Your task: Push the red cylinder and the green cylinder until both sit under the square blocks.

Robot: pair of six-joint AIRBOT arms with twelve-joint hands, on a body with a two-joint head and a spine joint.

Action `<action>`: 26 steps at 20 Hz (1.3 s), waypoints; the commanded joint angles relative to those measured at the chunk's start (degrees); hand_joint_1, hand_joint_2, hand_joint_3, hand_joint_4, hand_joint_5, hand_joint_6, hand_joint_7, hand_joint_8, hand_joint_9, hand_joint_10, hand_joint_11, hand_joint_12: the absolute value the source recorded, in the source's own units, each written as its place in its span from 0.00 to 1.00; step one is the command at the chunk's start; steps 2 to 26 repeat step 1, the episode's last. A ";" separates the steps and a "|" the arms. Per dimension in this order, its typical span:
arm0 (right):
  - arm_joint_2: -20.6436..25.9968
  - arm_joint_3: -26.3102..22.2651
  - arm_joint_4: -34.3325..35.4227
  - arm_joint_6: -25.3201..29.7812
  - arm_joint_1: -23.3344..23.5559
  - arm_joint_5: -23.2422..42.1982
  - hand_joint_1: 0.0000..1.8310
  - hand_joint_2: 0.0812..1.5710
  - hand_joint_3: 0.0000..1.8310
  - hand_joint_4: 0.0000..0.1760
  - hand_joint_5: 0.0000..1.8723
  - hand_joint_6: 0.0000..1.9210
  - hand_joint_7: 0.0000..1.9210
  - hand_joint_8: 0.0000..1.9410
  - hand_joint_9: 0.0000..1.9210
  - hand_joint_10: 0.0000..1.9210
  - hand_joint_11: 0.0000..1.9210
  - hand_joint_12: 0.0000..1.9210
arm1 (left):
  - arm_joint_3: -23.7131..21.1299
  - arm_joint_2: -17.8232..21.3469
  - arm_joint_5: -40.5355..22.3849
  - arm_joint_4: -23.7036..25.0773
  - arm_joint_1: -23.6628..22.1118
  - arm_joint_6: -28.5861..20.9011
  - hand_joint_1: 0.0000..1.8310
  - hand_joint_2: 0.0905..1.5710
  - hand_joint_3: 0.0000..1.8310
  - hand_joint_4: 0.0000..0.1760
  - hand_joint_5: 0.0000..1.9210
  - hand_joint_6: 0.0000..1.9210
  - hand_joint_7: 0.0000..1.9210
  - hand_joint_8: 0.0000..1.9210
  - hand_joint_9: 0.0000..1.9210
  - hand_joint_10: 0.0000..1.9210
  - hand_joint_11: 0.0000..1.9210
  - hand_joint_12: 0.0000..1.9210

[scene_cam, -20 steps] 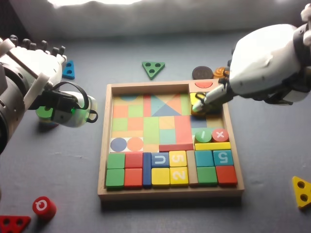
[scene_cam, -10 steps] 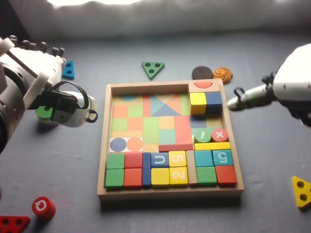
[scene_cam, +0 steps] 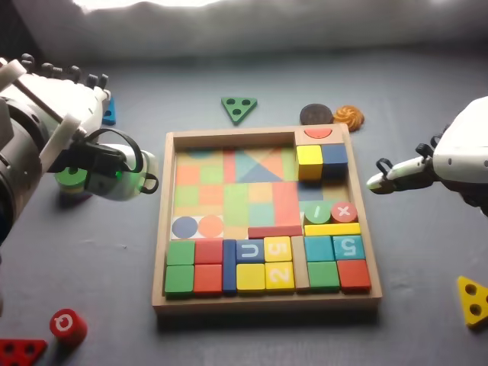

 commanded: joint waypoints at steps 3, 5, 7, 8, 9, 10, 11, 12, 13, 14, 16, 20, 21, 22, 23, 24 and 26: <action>0.70 -0.02 0.18 0.03 0.44 -3.14 1.00 0.52 0.39 0.00 0.15 0.00 0.86 1.00 0.95 1.00 0.99 1.00 | -0.10 0.51 -1.85 5.16 -0.62 0.27 0.00 0.84 0.00 0.00 0.04 0.00 0.03 0.00 0.03 0.00 0.00 0.08; 0.70 -0.02 0.18 0.03 0.44 -3.14 1.00 0.52 0.39 0.00 0.15 0.00 0.86 1.00 0.95 1.00 0.99 1.00 | -0.10 0.51 -1.85 5.16 -0.62 0.27 0.00 0.84 0.00 0.00 0.04 0.00 0.03 0.00 0.03 0.00 0.00 0.08; 0.70 -0.02 0.18 0.03 0.44 -3.14 1.00 0.52 0.39 0.00 0.15 0.00 0.86 1.00 0.95 1.00 0.99 1.00 | -0.10 0.51 -1.85 5.16 -0.62 0.27 0.00 0.84 0.00 0.00 0.04 0.00 0.03 0.00 0.03 0.00 0.00 0.08; 0.70 -0.02 0.18 0.03 0.44 -3.14 1.00 0.52 0.39 0.00 0.15 0.00 0.86 1.00 0.95 1.00 0.99 1.00 | -0.10 0.51 -1.85 5.16 -0.62 0.27 0.00 0.84 0.00 0.00 0.04 0.00 0.03 0.00 0.03 0.00 0.00 0.08; 0.70 -0.02 0.18 0.03 0.44 -3.14 1.00 0.52 0.39 0.00 0.15 0.00 0.86 1.00 0.95 1.00 0.99 1.00 | -0.10 0.51 -1.85 5.16 -0.62 0.27 0.00 0.84 0.00 0.00 0.04 0.00 0.03 0.00 0.03 0.00 0.00 0.08; 0.70 -0.02 0.18 0.03 0.44 -3.14 1.00 0.52 0.39 0.00 0.15 0.00 0.86 1.00 0.95 1.00 0.99 1.00 | -0.10 0.51 -1.85 5.16 -0.62 0.27 0.00 0.84 0.00 0.00 0.04 0.00 0.03 0.00 0.03 0.00 0.00 0.08; 0.70 -0.02 0.18 0.03 0.44 -3.14 1.00 0.52 0.39 0.00 0.15 0.00 0.86 1.00 0.95 1.00 0.99 1.00 | -0.10 0.51 -1.85 5.16 -0.62 0.27 0.00 0.84 0.00 0.00 0.04 0.00 0.03 0.00 0.03 0.00 0.00 0.08; 0.70 -0.02 0.18 0.03 0.44 -3.14 1.00 0.52 0.39 0.00 0.15 0.00 0.86 1.00 0.95 1.00 0.99 1.00 | -0.10 0.51 -1.85 5.16 -0.62 0.27 0.00 0.84 0.00 0.00 0.04 0.00 0.03 0.00 0.03 0.00 0.00 0.08; 0.70 -0.02 0.18 0.03 0.44 -3.14 1.00 0.52 0.39 0.00 0.15 0.00 0.86 1.00 0.95 1.00 0.99 1.00 | -0.10 0.51 -1.85 5.16 -0.62 0.27 0.00 0.84 0.00 0.00 0.04 0.00 0.03 0.00 0.03 0.00 0.00 0.08; 0.70 -0.02 0.18 0.03 0.44 -3.14 1.00 0.52 0.39 0.00 0.15 0.00 0.86 1.00 0.95 1.00 0.99 1.00 | -0.10 0.51 -1.85 5.16 -0.62 0.27 0.00 0.84 0.00 0.00 0.04 0.00 0.03 0.00 0.03 0.00 0.00 0.08; 0.70 -0.02 0.18 0.03 0.44 -3.14 1.00 0.52 0.39 0.00 0.15 0.00 0.86 1.00 0.95 1.00 0.99 1.00 | -0.10 0.51 -1.85 5.16 -0.62 0.27 0.00 0.84 0.00 0.00 0.04 0.00 0.03 0.00 0.03 0.00 0.00 0.08; 0.70 -0.02 0.18 0.03 0.44 -3.14 1.00 0.52 0.39 0.00 0.15 0.00 0.86 1.00 0.95 1.00 0.99 1.00 | -0.10 0.51 -1.85 5.16 -0.62 0.27 0.00 0.84 0.00 0.00 0.04 0.00 0.03 0.00 0.03 0.00 0.00 0.08; 0.70 -0.02 0.18 0.03 0.44 -3.14 1.00 0.52 0.39 0.00 0.15 0.00 0.86 1.00 0.95 1.00 0.99 1.00 | -0.10 0.51 -1.85 5.16 -0.62 0.27 0.00 0.84 0.00 0.00 0.04 0.00 0.03 0.00 0.03 0.00 0.00 0.08; 0.70 -0.02 0.18 0.03 0.44 -3.14 1.00 0.52 0.39 0.00 0.15 0.00 0.86 1.00 0.95 1.00 0.99 1.00 | -0.10 0.51 -1.85 5.16 -0.62 0.27 0.00 0.84 0.00 0.00 0.04 0.00 0.03 0.00 0.03 0.00 0.00 0.08; 0.70 -0.02 0.18 0.03 0.44 -3.14 1.00 0.52 0.39 0.00 0.15 0.00 0.86 1.00 0.95 1.00 0.99 1.00 | -0.10 0.51 -1.85 5.16 -0.62 0.27 0.00 0.84 0.00 0.00 0.04 0.00 0.03 0.00 0.03 0.00 0.00 0.08; 0.70 -0.02 0.18 0.03 0.44 -3.14 1.00 0.52 0.39 0.00 0.15 0.00 0.86 1.00 0.95 1.00 0.99 1.00 | -0.10 0.51 -1.85 5.16 -0.62 0.27 0.00 0.84 0.00 0.00 0.04 0.00 0.03 0.00 0.03 0.00 0.00 0.08; 0.70 -0.02 0.18 0.03 0.44 -3.14 1.00 0.52 0.39 0.00 0.15 0.00 0.86 1.00 0.95 1.00 0.99 1.00 | -0.10 0.51 -1.85 5.16 -0.62 0.27 0.00 0.84 0.00 0.00 0.04 0.00 0.03 0.00 0.03 0.00 0.00 0.08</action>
